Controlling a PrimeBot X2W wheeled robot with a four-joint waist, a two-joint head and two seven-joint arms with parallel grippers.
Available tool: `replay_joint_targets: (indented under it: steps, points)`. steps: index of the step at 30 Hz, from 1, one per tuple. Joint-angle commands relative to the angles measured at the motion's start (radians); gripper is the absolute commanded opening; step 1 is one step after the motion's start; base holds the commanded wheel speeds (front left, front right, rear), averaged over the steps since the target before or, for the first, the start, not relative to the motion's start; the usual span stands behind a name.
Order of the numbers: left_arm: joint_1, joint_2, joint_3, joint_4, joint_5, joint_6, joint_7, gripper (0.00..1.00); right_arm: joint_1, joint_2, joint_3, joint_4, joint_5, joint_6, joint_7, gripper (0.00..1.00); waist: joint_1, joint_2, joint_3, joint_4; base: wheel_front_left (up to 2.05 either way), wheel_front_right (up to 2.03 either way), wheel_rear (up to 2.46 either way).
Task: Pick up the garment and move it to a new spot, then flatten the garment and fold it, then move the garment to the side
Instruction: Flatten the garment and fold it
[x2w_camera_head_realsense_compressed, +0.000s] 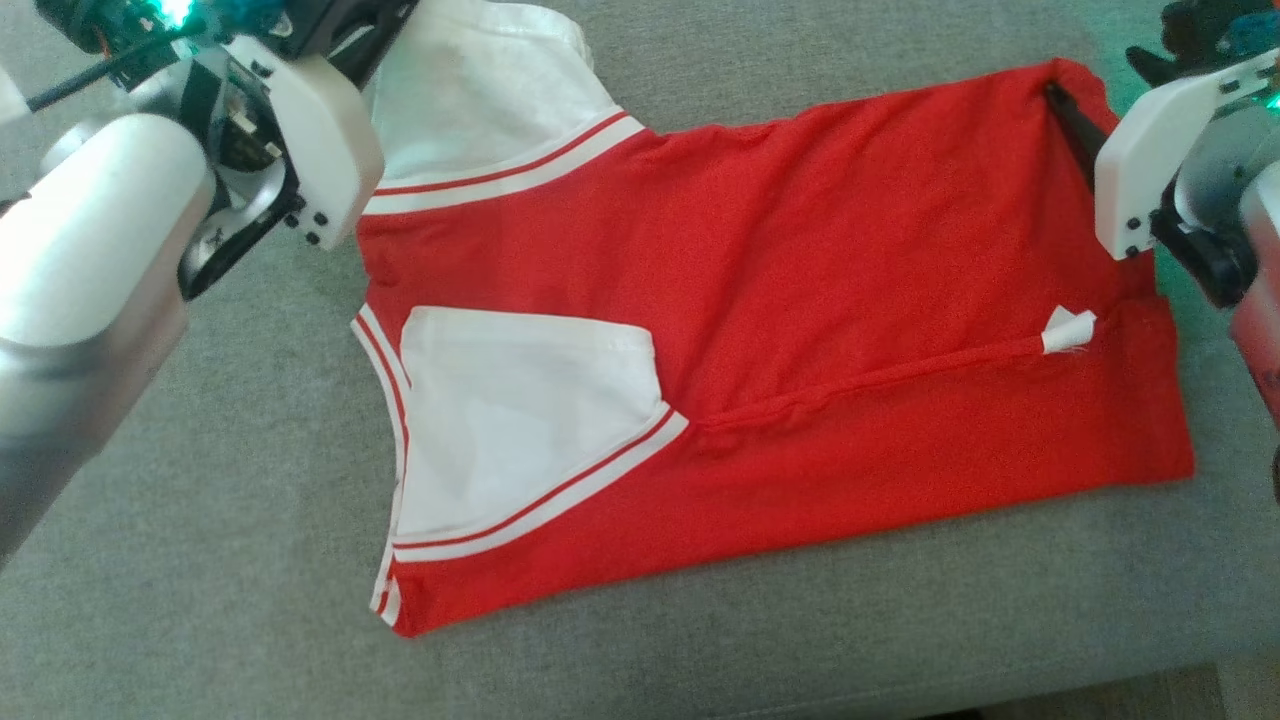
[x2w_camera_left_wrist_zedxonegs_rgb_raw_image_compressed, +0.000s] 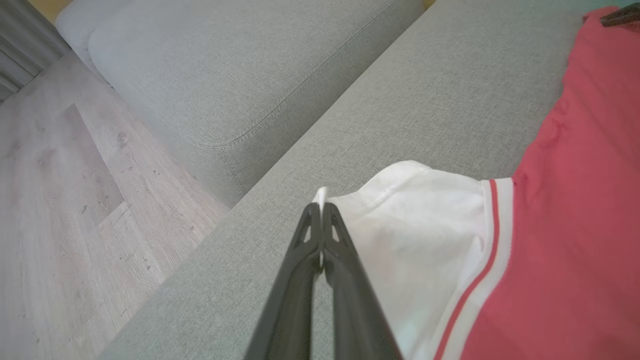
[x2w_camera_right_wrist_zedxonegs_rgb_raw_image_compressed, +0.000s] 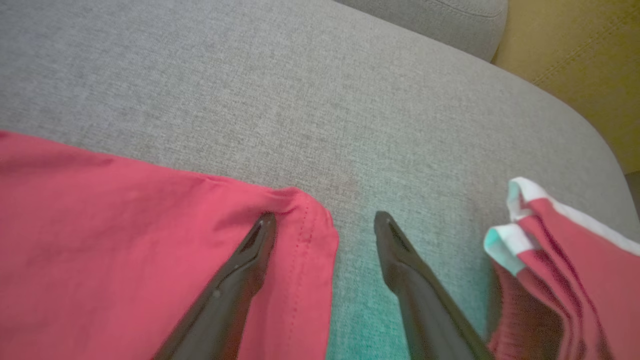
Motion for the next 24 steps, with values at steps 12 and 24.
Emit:
replay_joint_targets:
  steps: [12, 24]
  points:
    - [-0.066, 0.039, -0.014, -0.004, -0.039, 0.002, -0.035, 0.00, -0.054, 0.006, 0.112, 0.103, 0.099, 0.006, -0.012, 0.65, 0.0000, 0.0000, -0.004, 0.032, 0.00, 0.00, 0.00]
    - [-0.079, 0.043, -0.028, 0.038, -0.019, 0.010, -0.134, 0.00, -0.103, -0.015, 0.176, 0.139, 0.137, 0.006, -0.101, 0.00, 0.0000, 0.0000, -0.028, 0.032, 0.00, 0.00, 0.00]
